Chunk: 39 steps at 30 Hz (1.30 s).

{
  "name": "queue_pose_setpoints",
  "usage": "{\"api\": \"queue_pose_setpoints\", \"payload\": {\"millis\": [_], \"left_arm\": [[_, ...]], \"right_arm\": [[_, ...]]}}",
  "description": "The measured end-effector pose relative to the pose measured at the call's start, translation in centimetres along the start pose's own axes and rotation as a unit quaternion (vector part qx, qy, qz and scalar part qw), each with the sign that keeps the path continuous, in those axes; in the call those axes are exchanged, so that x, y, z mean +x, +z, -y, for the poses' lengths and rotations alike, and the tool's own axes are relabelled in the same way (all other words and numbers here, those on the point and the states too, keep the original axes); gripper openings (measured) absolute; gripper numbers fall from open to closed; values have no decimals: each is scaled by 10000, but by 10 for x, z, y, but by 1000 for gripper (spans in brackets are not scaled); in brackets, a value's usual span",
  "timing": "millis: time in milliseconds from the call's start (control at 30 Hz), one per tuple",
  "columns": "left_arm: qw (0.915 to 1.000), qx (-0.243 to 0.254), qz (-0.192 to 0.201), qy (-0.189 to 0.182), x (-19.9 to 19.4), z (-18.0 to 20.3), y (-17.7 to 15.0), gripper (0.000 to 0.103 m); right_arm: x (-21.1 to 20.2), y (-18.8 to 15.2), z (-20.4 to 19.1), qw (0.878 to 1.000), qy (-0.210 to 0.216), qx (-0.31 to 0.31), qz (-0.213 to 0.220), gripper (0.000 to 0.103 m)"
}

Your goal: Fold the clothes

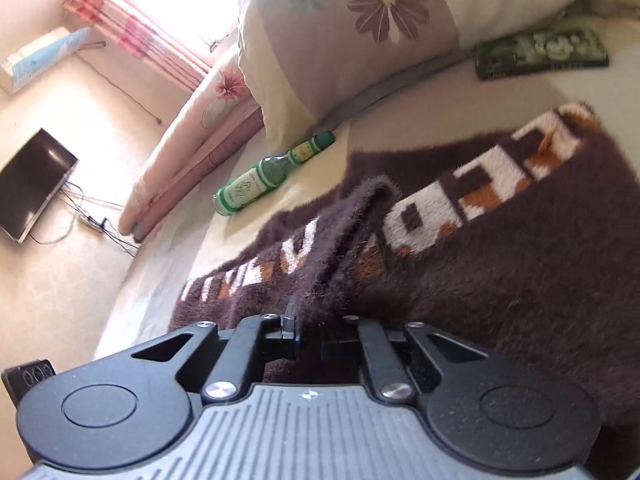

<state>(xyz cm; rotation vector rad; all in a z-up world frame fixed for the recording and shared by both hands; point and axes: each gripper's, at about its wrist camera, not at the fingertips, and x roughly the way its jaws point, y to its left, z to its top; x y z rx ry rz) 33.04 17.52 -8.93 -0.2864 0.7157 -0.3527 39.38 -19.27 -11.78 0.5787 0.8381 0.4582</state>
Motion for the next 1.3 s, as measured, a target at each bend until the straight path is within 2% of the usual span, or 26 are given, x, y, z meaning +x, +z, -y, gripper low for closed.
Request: {"api": "queue_pose_setpoints", "payload": {"millis": [100, 133, 200, 267, 333, 433, 533, 600, 667, 700, 733, 767, 800, 833, 867, 900, 967, 1000, 1033, 1100, 1167, 1200, 1267, 1300], "left_arm": [[9998, -78, -169, 77, 9, -5, -4, 95], [9998, -72, -167, 90, 7, -4, -3, 95], [9999, 37, -60, 95, -1, 0, 1, 95], [9998, 155, 89, 17, -8, 2, 4, 96], [10000, 42, -65, 8, 0, -3, 2, 97], [9994, -38, -312, 129, 8, -7, -3, 97], [9994, 208, -263, -98, -2, 0, 0, 97], [9989, 303, -265, -250, -5, 1, -1, 98], [9984, 284, -442, -200, 3, 0, -4, 98], [9982, 313, -497, -147, 7, 0, -6, 98], [9979, 370, -520, -119, 8, 1, -7, 98], [9977, 410, -535, -108, 9, 2, -8, 98], [9975, 434, -541, -113, 8, 3, -7, 98], [9975, 428, -542, -115, 8, 3, -7, 99], [9977, 392, -539, -114, 7, 3, -7, 99], [9979, 365, -527, -103, 6, 3, -6, 99], [9983, 364, -461, -57, 0, 5, -3, 99], [9984, 414, -391, -28, -4, 7, -1, 99], [9985, 441, -326, -11, -7, 8, 0, 99], [9989, 364, -287, -42, -8, 5, 2, 99], [9989, 258, -390, -61, -2, 1, 1, 99], [9986, 249, -462, -34, 1, 0, -1, 99], [9982, 280, -534, 22, 4, 1, -3, 99], [9981, 303, -537, 26, 3, 2, -2, 99]], "right_arm": [[12, -7, 9, 9984, -445, -29, -362, 16], [9, -8, 11, 9984, -455, 51, -318, 18], [-3, -8, 8, 9982, -579, 134, -94, 26], [-14, -9, -17, 9942, -954, -436, 238, 36], [-26, -11, -44, 9839, -1325, -1052, 571, 38], [-15, -7, -83, 9775, -950, -1809, 518, 38], [12, -7, -123, 9673, -580, -2463, 182, 38], [27, -4, -117, 9691, -647, -2378, 86, 38], [42, -1, -107, 9717, -745, -2242, 3, 37], [49, 0, -102, 9728, -794, -2174, -38, 37], [56, 2, -97, 9739, -843, -2105, -80, 32], [63, 3, -93, 9749, -891, -2036, -122, 24], [70, 5, -88, 9758, -940, -1967, -163, 6], [78, 6, -83, 9766, -989, -1898, -205, 2], [85, 8, -78, 9773, -1037, -1829, -246, 2], [81, 9, -77, 9776, -1092, -1786, -205, 3], [68, 10, -78, 9778, -1203, -1712, -87, 14], [61, 6, -82, 9765, -1182, -1800, -99, 24], [54, -1, -89, 9737, -1116, -1980, -138, 30], [52, -20, -107, 9660, -954, -2391, -246, 33], [54, -42, -118, 9583, -827, -2697, -458, 41], [58, -52, -120, 9530, -867, -2846, -574, 47], [64, -69, -117, 9424, -1061, -3109, -629, 48], [61, -69, -117, 9436, -1080, -3072, -603, 49]]}}
